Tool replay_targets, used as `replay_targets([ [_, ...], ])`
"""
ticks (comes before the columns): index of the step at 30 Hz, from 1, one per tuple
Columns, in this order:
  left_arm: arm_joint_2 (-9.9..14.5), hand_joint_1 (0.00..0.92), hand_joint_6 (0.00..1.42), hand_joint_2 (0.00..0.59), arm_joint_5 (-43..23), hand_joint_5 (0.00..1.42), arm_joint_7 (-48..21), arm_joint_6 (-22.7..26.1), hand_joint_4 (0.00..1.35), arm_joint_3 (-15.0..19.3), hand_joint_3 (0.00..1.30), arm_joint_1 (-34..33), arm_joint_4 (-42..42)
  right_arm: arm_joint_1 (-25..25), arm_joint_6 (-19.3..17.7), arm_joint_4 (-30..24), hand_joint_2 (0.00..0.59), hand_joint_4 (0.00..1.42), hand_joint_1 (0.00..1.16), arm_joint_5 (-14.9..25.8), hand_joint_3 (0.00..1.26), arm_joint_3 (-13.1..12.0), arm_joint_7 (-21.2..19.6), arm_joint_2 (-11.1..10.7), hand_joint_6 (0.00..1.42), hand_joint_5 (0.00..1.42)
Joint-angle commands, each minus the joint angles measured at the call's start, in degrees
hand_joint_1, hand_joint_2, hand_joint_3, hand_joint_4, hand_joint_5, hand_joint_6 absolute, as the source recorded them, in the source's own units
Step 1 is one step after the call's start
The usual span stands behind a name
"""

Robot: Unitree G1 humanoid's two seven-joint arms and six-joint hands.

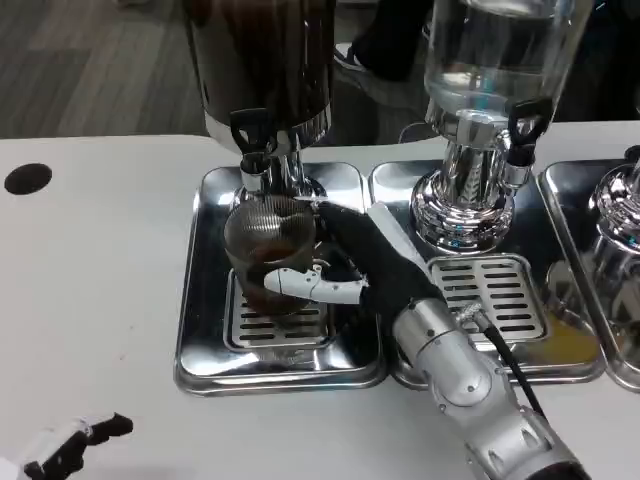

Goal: Grasp the cup under the faucet to collect the drink, then remove the cup.

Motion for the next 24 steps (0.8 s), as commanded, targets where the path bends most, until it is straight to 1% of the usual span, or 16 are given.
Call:
replay_targets([
  [1, 0.1, 0.0, 0.56, 0.085, -0.2, 0.44, -0.7, -0.6, 0.37, 0.2, 0.4, 0.1, 0.5, -1.0, -2.0, 1.1, 0.094, 0.32, 0.7, 1.1, 0.32, -0.6, 0.9, 0.0, 0.11, 0.28],
  [8, 0.0, 0.0, 0.56, 0.089, -0.2, 0.44, -0.8, -0.6, 0.37, 0.3, 0.4, 0.1, 0.6, -1.1, -3.5, 1.8, 0.096, 0.34, 0.7, 1.2, 0.33, -1.2, 1.3, -0.5, 0.12, 0.3],
  [11, 0.4, 0.0, 0.56, 0.09, -0.3, 0.44, -2.3, 0.9, 0.37, 0.5, 0.4, -2.2, 1.1, -0.7, -4.1, 1.9, 0.097, 0.34, 0.7, 1.4, 0.33, -1.6, 1.3, -0.7, 0.12, 0.3],
  [15, 0.1, 0.0, 0.56, 0.091, -0.3, 0.44, -2.9, 1.0, 0.37, 0.7, 0.4, -2.7, 1.2, -0.3, -4.7, 1.8, 0.094, 0.35, 0.7, 1.6, 0.34, -1.9, 1.6, -1.2, 0.12, 0.31],
  [20, 0.1, 0.0, 0.56, 0.092, 0.1, 0.44, -4.0, 1.4, 0.38, 0.0, 0.4, -4.5, 1.6, 0.8, -5.4, -0.8, 0.094, 0.35, 0.7, 2.1, 0.34, -2.7, 2.4, -2.6, 0.13, 0.32],
  [24, 0.0, 0.0, 0.56, 0.092, 0.3, 0.44, -4.8, 1.9, 0.38, -0.4, 0.4, -5.7, 1.8, 2.6, -5.4, -3.7, 0.093, 0.35, 0.7, 2.6, 0.34, -3.4, 3.7, -3.9, 0.14, 0.32],
])
